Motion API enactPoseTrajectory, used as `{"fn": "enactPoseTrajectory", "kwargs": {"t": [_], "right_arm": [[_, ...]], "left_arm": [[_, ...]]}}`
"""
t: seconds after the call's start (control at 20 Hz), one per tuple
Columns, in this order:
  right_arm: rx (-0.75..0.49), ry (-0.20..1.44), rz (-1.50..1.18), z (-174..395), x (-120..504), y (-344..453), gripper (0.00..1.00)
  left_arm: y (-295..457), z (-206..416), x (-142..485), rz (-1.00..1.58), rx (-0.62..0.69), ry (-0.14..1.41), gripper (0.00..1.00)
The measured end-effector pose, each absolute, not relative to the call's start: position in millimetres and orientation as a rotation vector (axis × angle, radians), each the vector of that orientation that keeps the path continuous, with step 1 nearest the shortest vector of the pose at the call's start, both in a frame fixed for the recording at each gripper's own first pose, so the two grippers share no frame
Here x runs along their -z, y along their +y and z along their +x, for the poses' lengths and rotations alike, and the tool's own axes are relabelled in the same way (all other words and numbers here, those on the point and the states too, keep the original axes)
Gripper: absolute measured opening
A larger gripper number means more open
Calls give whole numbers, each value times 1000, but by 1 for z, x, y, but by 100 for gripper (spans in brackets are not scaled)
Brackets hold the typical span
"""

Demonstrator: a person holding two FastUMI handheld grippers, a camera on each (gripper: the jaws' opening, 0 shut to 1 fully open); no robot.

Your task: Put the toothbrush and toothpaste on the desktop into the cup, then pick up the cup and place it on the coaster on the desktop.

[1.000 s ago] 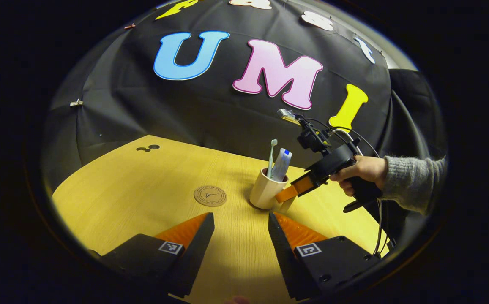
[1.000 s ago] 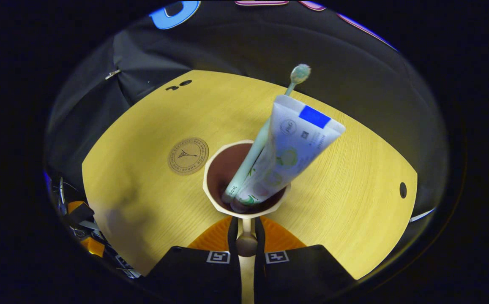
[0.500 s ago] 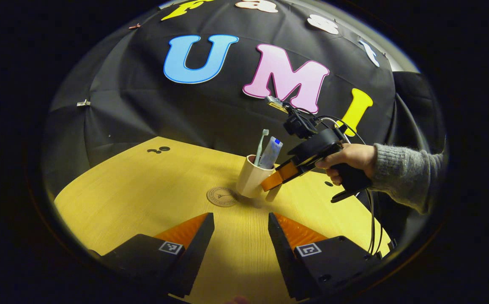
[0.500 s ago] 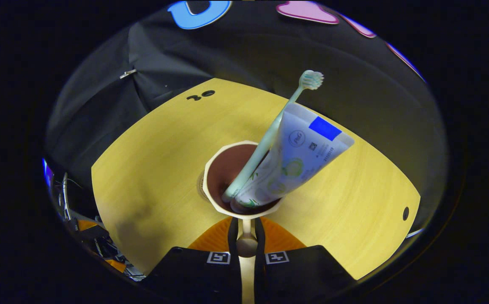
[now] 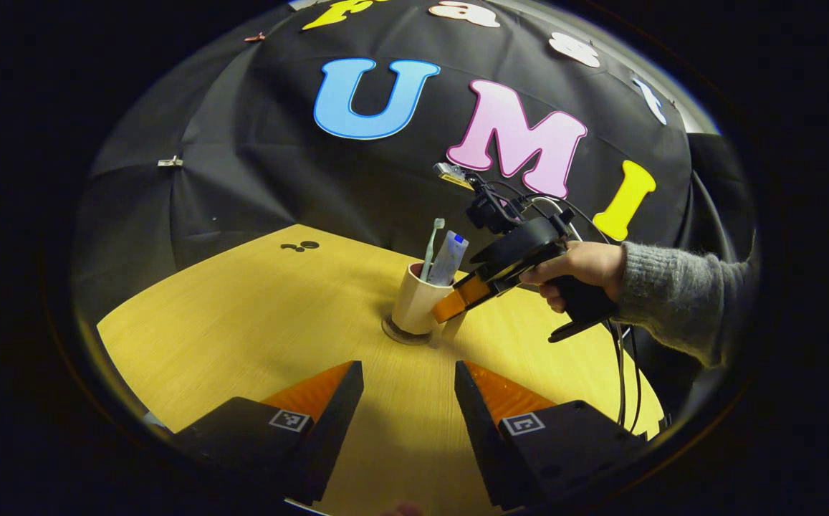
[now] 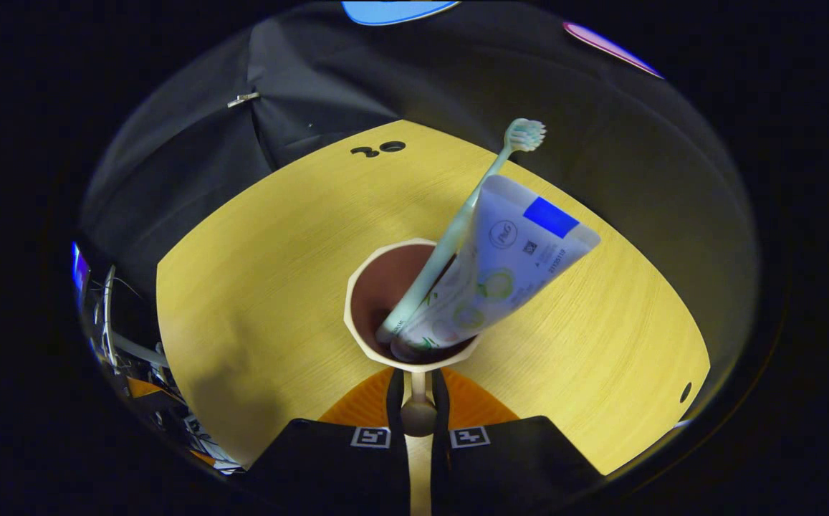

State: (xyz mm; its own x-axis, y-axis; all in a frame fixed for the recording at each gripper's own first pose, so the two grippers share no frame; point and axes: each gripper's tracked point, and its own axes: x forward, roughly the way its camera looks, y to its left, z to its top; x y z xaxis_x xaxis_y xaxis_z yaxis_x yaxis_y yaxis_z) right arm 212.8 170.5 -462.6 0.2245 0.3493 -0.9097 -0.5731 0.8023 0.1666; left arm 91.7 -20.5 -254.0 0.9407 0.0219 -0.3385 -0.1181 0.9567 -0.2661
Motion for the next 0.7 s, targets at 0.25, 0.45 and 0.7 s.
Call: {"fn": "enactPoseTrajectory", "kwargs": {"t": [0.25, 0.45, 0.7], "right_arm": [[-631, 1201, -261, 213, 474, 169, 15], [-628, 1216, -236, 211, 474, 169, 15], [-627, 1212, -238, 211, 473, 167, 22]], "left_arm": [[-14, 93, 258, -296, -90, 344, 82], [-12, 95, 258, -304, -100, 344, 82], [-15, 98, 253, -299, -98, 339, 82]]}}
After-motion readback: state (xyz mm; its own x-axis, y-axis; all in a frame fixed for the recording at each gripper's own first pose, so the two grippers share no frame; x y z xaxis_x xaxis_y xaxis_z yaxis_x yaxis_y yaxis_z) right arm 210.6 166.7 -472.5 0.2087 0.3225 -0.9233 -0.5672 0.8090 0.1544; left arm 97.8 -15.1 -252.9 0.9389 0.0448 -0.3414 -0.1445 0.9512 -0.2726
